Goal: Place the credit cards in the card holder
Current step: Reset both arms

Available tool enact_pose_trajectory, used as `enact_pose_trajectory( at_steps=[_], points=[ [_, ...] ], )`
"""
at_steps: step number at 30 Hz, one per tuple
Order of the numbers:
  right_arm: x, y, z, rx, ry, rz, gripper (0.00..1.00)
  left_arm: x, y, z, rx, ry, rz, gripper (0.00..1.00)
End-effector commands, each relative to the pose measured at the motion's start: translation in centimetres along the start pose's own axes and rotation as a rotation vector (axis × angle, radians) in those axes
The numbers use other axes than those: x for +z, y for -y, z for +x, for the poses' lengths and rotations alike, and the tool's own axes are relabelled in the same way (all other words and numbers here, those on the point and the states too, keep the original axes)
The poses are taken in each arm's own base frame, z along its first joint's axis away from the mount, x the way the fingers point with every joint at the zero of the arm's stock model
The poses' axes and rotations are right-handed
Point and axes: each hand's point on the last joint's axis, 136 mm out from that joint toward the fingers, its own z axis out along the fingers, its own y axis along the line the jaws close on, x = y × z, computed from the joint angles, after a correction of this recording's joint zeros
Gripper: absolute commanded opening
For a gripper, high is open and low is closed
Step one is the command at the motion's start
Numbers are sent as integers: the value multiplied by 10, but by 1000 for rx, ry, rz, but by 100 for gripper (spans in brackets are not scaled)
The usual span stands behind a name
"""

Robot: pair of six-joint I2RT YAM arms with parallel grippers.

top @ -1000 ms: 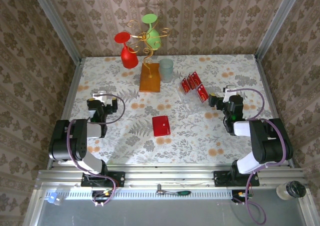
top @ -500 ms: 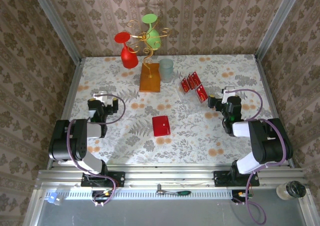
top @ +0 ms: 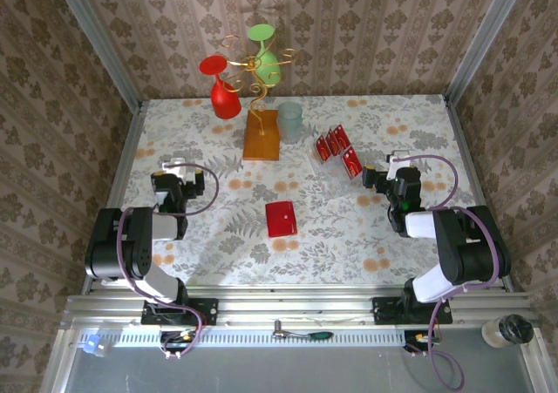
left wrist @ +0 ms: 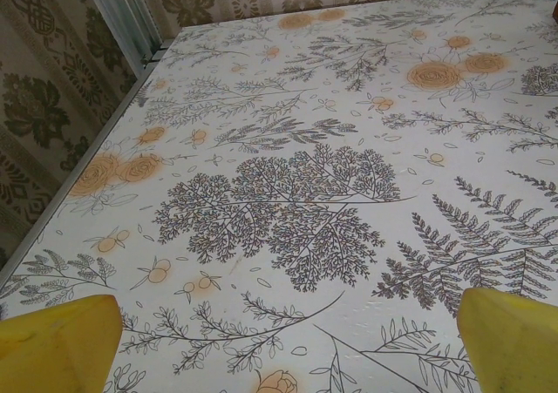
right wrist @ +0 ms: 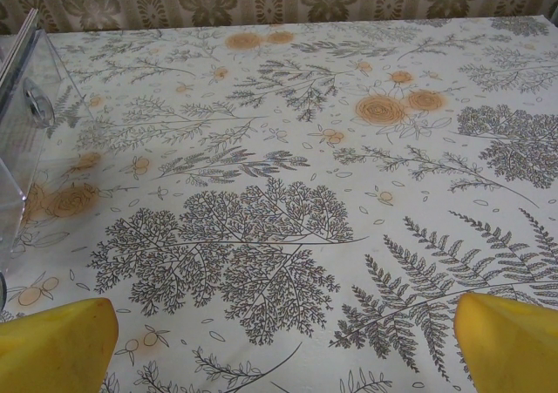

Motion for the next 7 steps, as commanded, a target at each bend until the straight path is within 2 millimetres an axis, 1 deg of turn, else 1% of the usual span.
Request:
enact_pose_trajectory(
  at_steps=[1, 4, 7],
  points=[
    [2, 3, 0, -12, -4, 11, 100, -1, -1, -6, -23, 26, -11, 100],
    [4, 4, 0, -6, -15, 5, 100, -1, -1, -7, -21, 27, -12, 100],
    [0, 3, -1, -7, 6, 0, 100, -1, -1, -7, -23, 27, -11, 100]
  ],
)
